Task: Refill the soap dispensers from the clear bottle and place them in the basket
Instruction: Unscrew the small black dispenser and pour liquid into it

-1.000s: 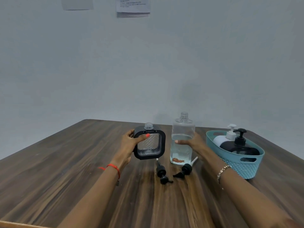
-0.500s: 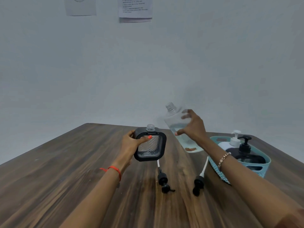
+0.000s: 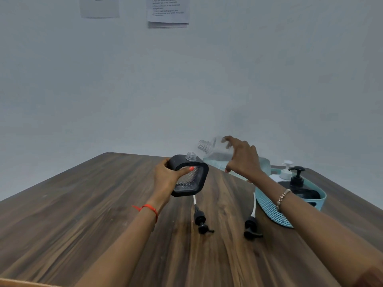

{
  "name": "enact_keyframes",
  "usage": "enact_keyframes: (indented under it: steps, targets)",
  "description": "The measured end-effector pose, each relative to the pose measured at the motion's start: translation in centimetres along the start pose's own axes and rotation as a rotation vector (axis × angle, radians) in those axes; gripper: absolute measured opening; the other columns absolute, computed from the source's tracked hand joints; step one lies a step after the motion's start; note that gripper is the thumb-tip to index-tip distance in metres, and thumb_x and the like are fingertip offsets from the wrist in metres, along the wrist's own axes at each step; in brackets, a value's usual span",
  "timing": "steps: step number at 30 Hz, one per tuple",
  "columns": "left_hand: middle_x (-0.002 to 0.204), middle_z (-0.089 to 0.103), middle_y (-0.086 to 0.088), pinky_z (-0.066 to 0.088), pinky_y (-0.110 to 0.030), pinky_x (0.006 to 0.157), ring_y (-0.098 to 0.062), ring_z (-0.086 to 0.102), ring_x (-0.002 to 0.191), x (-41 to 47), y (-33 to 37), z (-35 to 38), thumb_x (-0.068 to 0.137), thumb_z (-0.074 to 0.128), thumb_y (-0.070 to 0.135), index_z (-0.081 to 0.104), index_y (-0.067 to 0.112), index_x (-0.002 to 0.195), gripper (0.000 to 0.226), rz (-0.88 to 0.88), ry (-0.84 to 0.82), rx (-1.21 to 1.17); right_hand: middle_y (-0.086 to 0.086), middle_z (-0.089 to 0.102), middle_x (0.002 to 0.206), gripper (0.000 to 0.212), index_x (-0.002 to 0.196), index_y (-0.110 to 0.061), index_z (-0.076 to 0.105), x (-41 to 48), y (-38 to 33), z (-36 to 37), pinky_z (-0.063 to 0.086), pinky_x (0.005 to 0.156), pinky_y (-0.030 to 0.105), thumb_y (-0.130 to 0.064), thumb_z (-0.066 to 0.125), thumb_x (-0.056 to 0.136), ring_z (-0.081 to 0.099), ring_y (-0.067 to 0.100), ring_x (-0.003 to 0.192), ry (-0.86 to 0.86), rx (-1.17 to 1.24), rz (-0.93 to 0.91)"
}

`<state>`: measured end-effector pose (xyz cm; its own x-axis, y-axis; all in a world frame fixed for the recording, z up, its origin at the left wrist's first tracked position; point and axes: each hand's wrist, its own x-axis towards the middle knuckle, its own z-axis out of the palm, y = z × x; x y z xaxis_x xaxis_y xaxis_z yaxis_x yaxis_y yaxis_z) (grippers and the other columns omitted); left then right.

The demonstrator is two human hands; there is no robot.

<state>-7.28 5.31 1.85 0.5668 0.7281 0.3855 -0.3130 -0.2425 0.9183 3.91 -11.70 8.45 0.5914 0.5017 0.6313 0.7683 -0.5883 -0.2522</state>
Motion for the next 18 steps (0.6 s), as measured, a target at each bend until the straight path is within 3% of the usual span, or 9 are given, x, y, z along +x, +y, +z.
enact_keyframes:
  steps: [3,8,15,18]
  targets:
    - [0.085,0.068,0.002,0.053,-0.026,0.066,-0.014,0.066,0.077,-0.5,0.2,0.1,0.057,0.089,0.017,0.06,0.019,0.091,0.045,0.027,0.035,0.024,0.001,0.061,0.115,0.085,0.127,-0.023,0.044,-0.3,-0.2,-0.4,0.034,0.085,0.033,-0.006,0.08,0.052,0.053,0.026,0.101,-0.014,-0.048,-0.003]
    - [0.092,0.069,-0.006,0.057,-0.035,0.073,-0.02,0.067,0.082,-1.0,0.4,0.2,0.054,0.09,0.02,0.061,0.013,0.098,0.053,0.073,0.122,0.1,0.003,0.06,0.115,0.083,0.127,-0.022,0.044,-0.9,-0.4,-0.8,0.032,0.083,0.031,-0.006,0.08,0.054,0.052,0.026,0.102,-0.043,-0.087,-0.002]
    - [0.092,0.062,0.001,0.05,-0.028,0.073,-0.017,0.061,0.085,-2.0,1.0,0.3,0.057,0.088,0.019,0.059,0.01,0.104,0.056,0.172,0.169,0.183,0.004,0.06,0.116,0.081,0.128,-0.022,0.044,-1.9,-0.6,-0.5,0.034,0.085,0.032,-0.007,0.079,0.056,0.052,0.026,0.102,-0.075,-0.101,0.007]
    - [0.092,0.062,0.0,0.052,-0.032,0.074,-0.018,0.061,0.086,-2.2,0.8,0.4,0.057,0.088,0.02,0.059,0.009,0.104,0.056,0.186,0.175,0.211,0.005,0.061,0.115,0.08,0.128,-0.022,0.043,-2.1,-0.7,-0.4,0.035,0.087,0.032,-0.007,0.078,0.058,0.052,0.026,0.102,-0.081,-0.117,0.011]
